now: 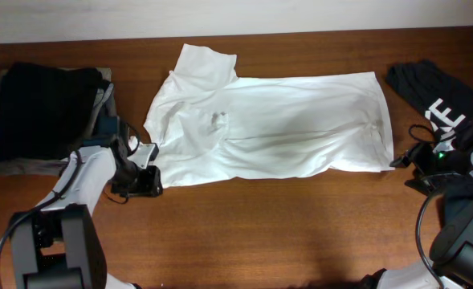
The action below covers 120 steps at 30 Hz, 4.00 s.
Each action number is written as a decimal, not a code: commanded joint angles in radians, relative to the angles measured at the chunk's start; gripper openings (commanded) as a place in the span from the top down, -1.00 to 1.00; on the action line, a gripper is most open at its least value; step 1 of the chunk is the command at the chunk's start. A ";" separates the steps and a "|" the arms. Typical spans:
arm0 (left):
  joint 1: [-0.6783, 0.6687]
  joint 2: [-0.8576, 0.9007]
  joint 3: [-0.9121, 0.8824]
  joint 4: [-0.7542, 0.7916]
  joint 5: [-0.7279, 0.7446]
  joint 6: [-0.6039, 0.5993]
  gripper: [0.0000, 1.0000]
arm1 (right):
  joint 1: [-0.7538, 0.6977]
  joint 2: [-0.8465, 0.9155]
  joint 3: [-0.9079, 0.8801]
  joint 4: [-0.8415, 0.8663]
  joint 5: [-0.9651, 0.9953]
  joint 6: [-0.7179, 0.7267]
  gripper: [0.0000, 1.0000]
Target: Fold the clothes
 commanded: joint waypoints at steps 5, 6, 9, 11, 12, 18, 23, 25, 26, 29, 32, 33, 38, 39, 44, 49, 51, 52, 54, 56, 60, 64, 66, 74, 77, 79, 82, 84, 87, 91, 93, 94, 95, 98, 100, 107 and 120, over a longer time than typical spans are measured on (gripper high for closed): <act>0.005 -0.008 -0.055 0.165 -0.079 -0.016 0.99 | 0.027 0.004 0.006 0.004 0.055 -0.026 -0.34; 0.006 -0.008 -0.055 0.169 -0.083 -0.016 0.99 | 0.027 0.004 0.005 0.002 0.056 -0.026 -0.34; 0.060 -0.008 -0.055 0.187 -0.082 -0.017 0.99 | 0.044 0.006 -0.061 0.003 0.060 -0.026 -0.34; 0.103 -0.008 -0.055 0.196 -0.089 -0.043 0.99 | 0.059 0.006 -0.127 0.096 0.071 -0.029 -0.33; 0.113 -0.008 -0.055 0.204 -0.089 -0.043 0.99 | 0.059 0.006 -0.129 0.124 0.062 -0.030 -0.33; 0.114 -0.008 -0.055 0.208 -0.077 -0.043 0.99 | 0.226 0.008 -0.148 0.226 0.083 -0.086 -0.29; 0.114 -0.008 -0.055 0.207 -0.070 -0.043 0.99 | 0.281 0.013 -0.212 0.325 0.141 -0.090 0.02; 0.114 -0.008 -0.055 0.207 -0.070 -0.043 0.99 | 0.281 0.013 -0.223 0.307 0.077 -0.090 0.27; 0.114 -0.008 -0.055 0.207 -0.070 -0.043 0.99 | 0.281 0.013 -0.223 0.301 0.077 -0.090 0.39; 0.114 -0.008 -0.055 0.206 -0.070 -0.043 0.99 | 0.279 0.013 -0.220 0.301 0.077 -0.090 0.92; 0.114 -0.008 -0.054 0.203 -0.071 -0.043 0.99 | 0.272 -0.004 -0.138 0.162 0.121 -0.071 0.92; 0.114 -0.008 -0.053 0.203 -0.071 -0.045 0.99 | 0.264 -0.011 -0.106 0.096 0.198 -0.014 0.92; 0.136 -0.008 -0.040 0.176 -0.113 -0.089 0.99 | 0.196 -0.014 -0.035 -0.063 0.413 0.089 0.92; 0.152 -0.008 -0.037 0.169 -0.116 -0.092 0.99 | 0.186 -0.014 -0.035 -0.063 0.431 0.088 0.93; 0.179 -0.008 -0.036 0.166 -0.116 -0.103 0.99 | 0.172 -0.014 -0.035 -0.093 0.494 0.089 0.92; 0.179 -0.009 -0.026 0.166 0.003 -0.103 0.60 | 0.176 -0.002 -0.046 0.002 0.243 -0.053 0.92; 0.179 -0.009 -0.026 0.153 0.006 -0.103 0.38 | 0.176 -0.002 -0.056 -0.062 0.308 -0.044 0.92; 0.179 -0.009 -0.026 0.138 0.006 -0.102 0.22 | 0.175 -0.002 -0.056 -0.104 0.360 -0.040 0.88; 0.179 -0.009 -0.026 0.134 0.005 -0.102 -0.07 | 0.175 -0.002 -0.055 -0.078 0.364 -0.017 0.21; 0.179 -0.009 -0.015 0.124 0.011 -0.102 -0.14 | 0.175 -0.002 -0.055 0.029 0.248 -0.021 0.19; 0.179 -0.010 0.017 0.090 0.088 -0.098 -0.26 | 0.199 -0.001 -0.056 0.189 0.107 -0.053 0.03; 0.179 -0.051 0.127 0.003 0.116 -0.064 -0.31 | 0.288 0.069 -0.056 0.242 0.146 -0.037 0.28; 0.153 -0.092 0.166 -0.031 0.127 -0.055 -0.14 | 0.286 0.118 -0.056 0.246 0.208 0.010 0.75; -0.117 -0.026 0.189 0.350 0.148 0.071 0.03 | 0.253 -0.013 0.042 0.138 0.121 -0.002 0.18; -0.121 0.169 0.576 0.208 0.146 0.096 0.03 | 0.254 -0.080 0.191 0.063 0.044 -0.025 -0.08; -0.134 0.437 0.994 0.073 0.137 0.101 -0.15 | 0.254 -0.080 0.302 0.033 0.027 -0.025 -0.30; -0.172 0.711 1.217 0.191 0.140 0.101 -0.73 | 0.254 -0.079 0.310 0.018 0.028 -0.025 -0.32; -0.203 0.815 1.217 0.328 0.138 0.101 -0.73 | 0.254 -0.079 0.310 0.007 0.028 -0.025 -0.32; -0.251 0.924 1.217 0.402 0.033 0.101 -0.71 | 0.254 -0.079 0.309 0.003 0.028 -0.026 -0.33; -0.270 0.958 1.215 0.401 -0.083 0.101 0.36 | 0.254 -0.067 0.309 0.012 0.039 -0.026 -0.33; -0.268 0.952 1.222 0.355 -0.082 0.100 0.91 | 0.254 -0.050 0.309 0.027 0.083 -0.026 -0.33; -0.267 0.943 1.236 0.320 -0.082 0.100 0.99 | 0.254 -0.039 0.309 0.041 0.089 -0.026 -0.33; -0.265 0.925 1.271 0.266 -0.082 0.100 0.99 | 0.254 -0.024 0.309 0.070 0.089 -0.025 -0.33; -0.264 0.862 1.390 0.100 -0.082 0.101 1.00 | 0.254 0.042 0.309 0.232 0.131 -0.025 -0.33; -0.264 0.835 1.469 -0.047 -0.082 0.089 0.99 | 0.254 0.149 0.309 0.367 0.142 -0.024 -0.33; -0.269 0.755 1.516 -0.288 -0.079 0.089 1.00 | 0.256 0.475 0.309 0.628 0.140 0.017 -0.32; -0.269 0.712 1.516 -0.349 -0.099 0.090 1.00 | 0.287 0.386 0.327 0.530 0.137 0.015 0.92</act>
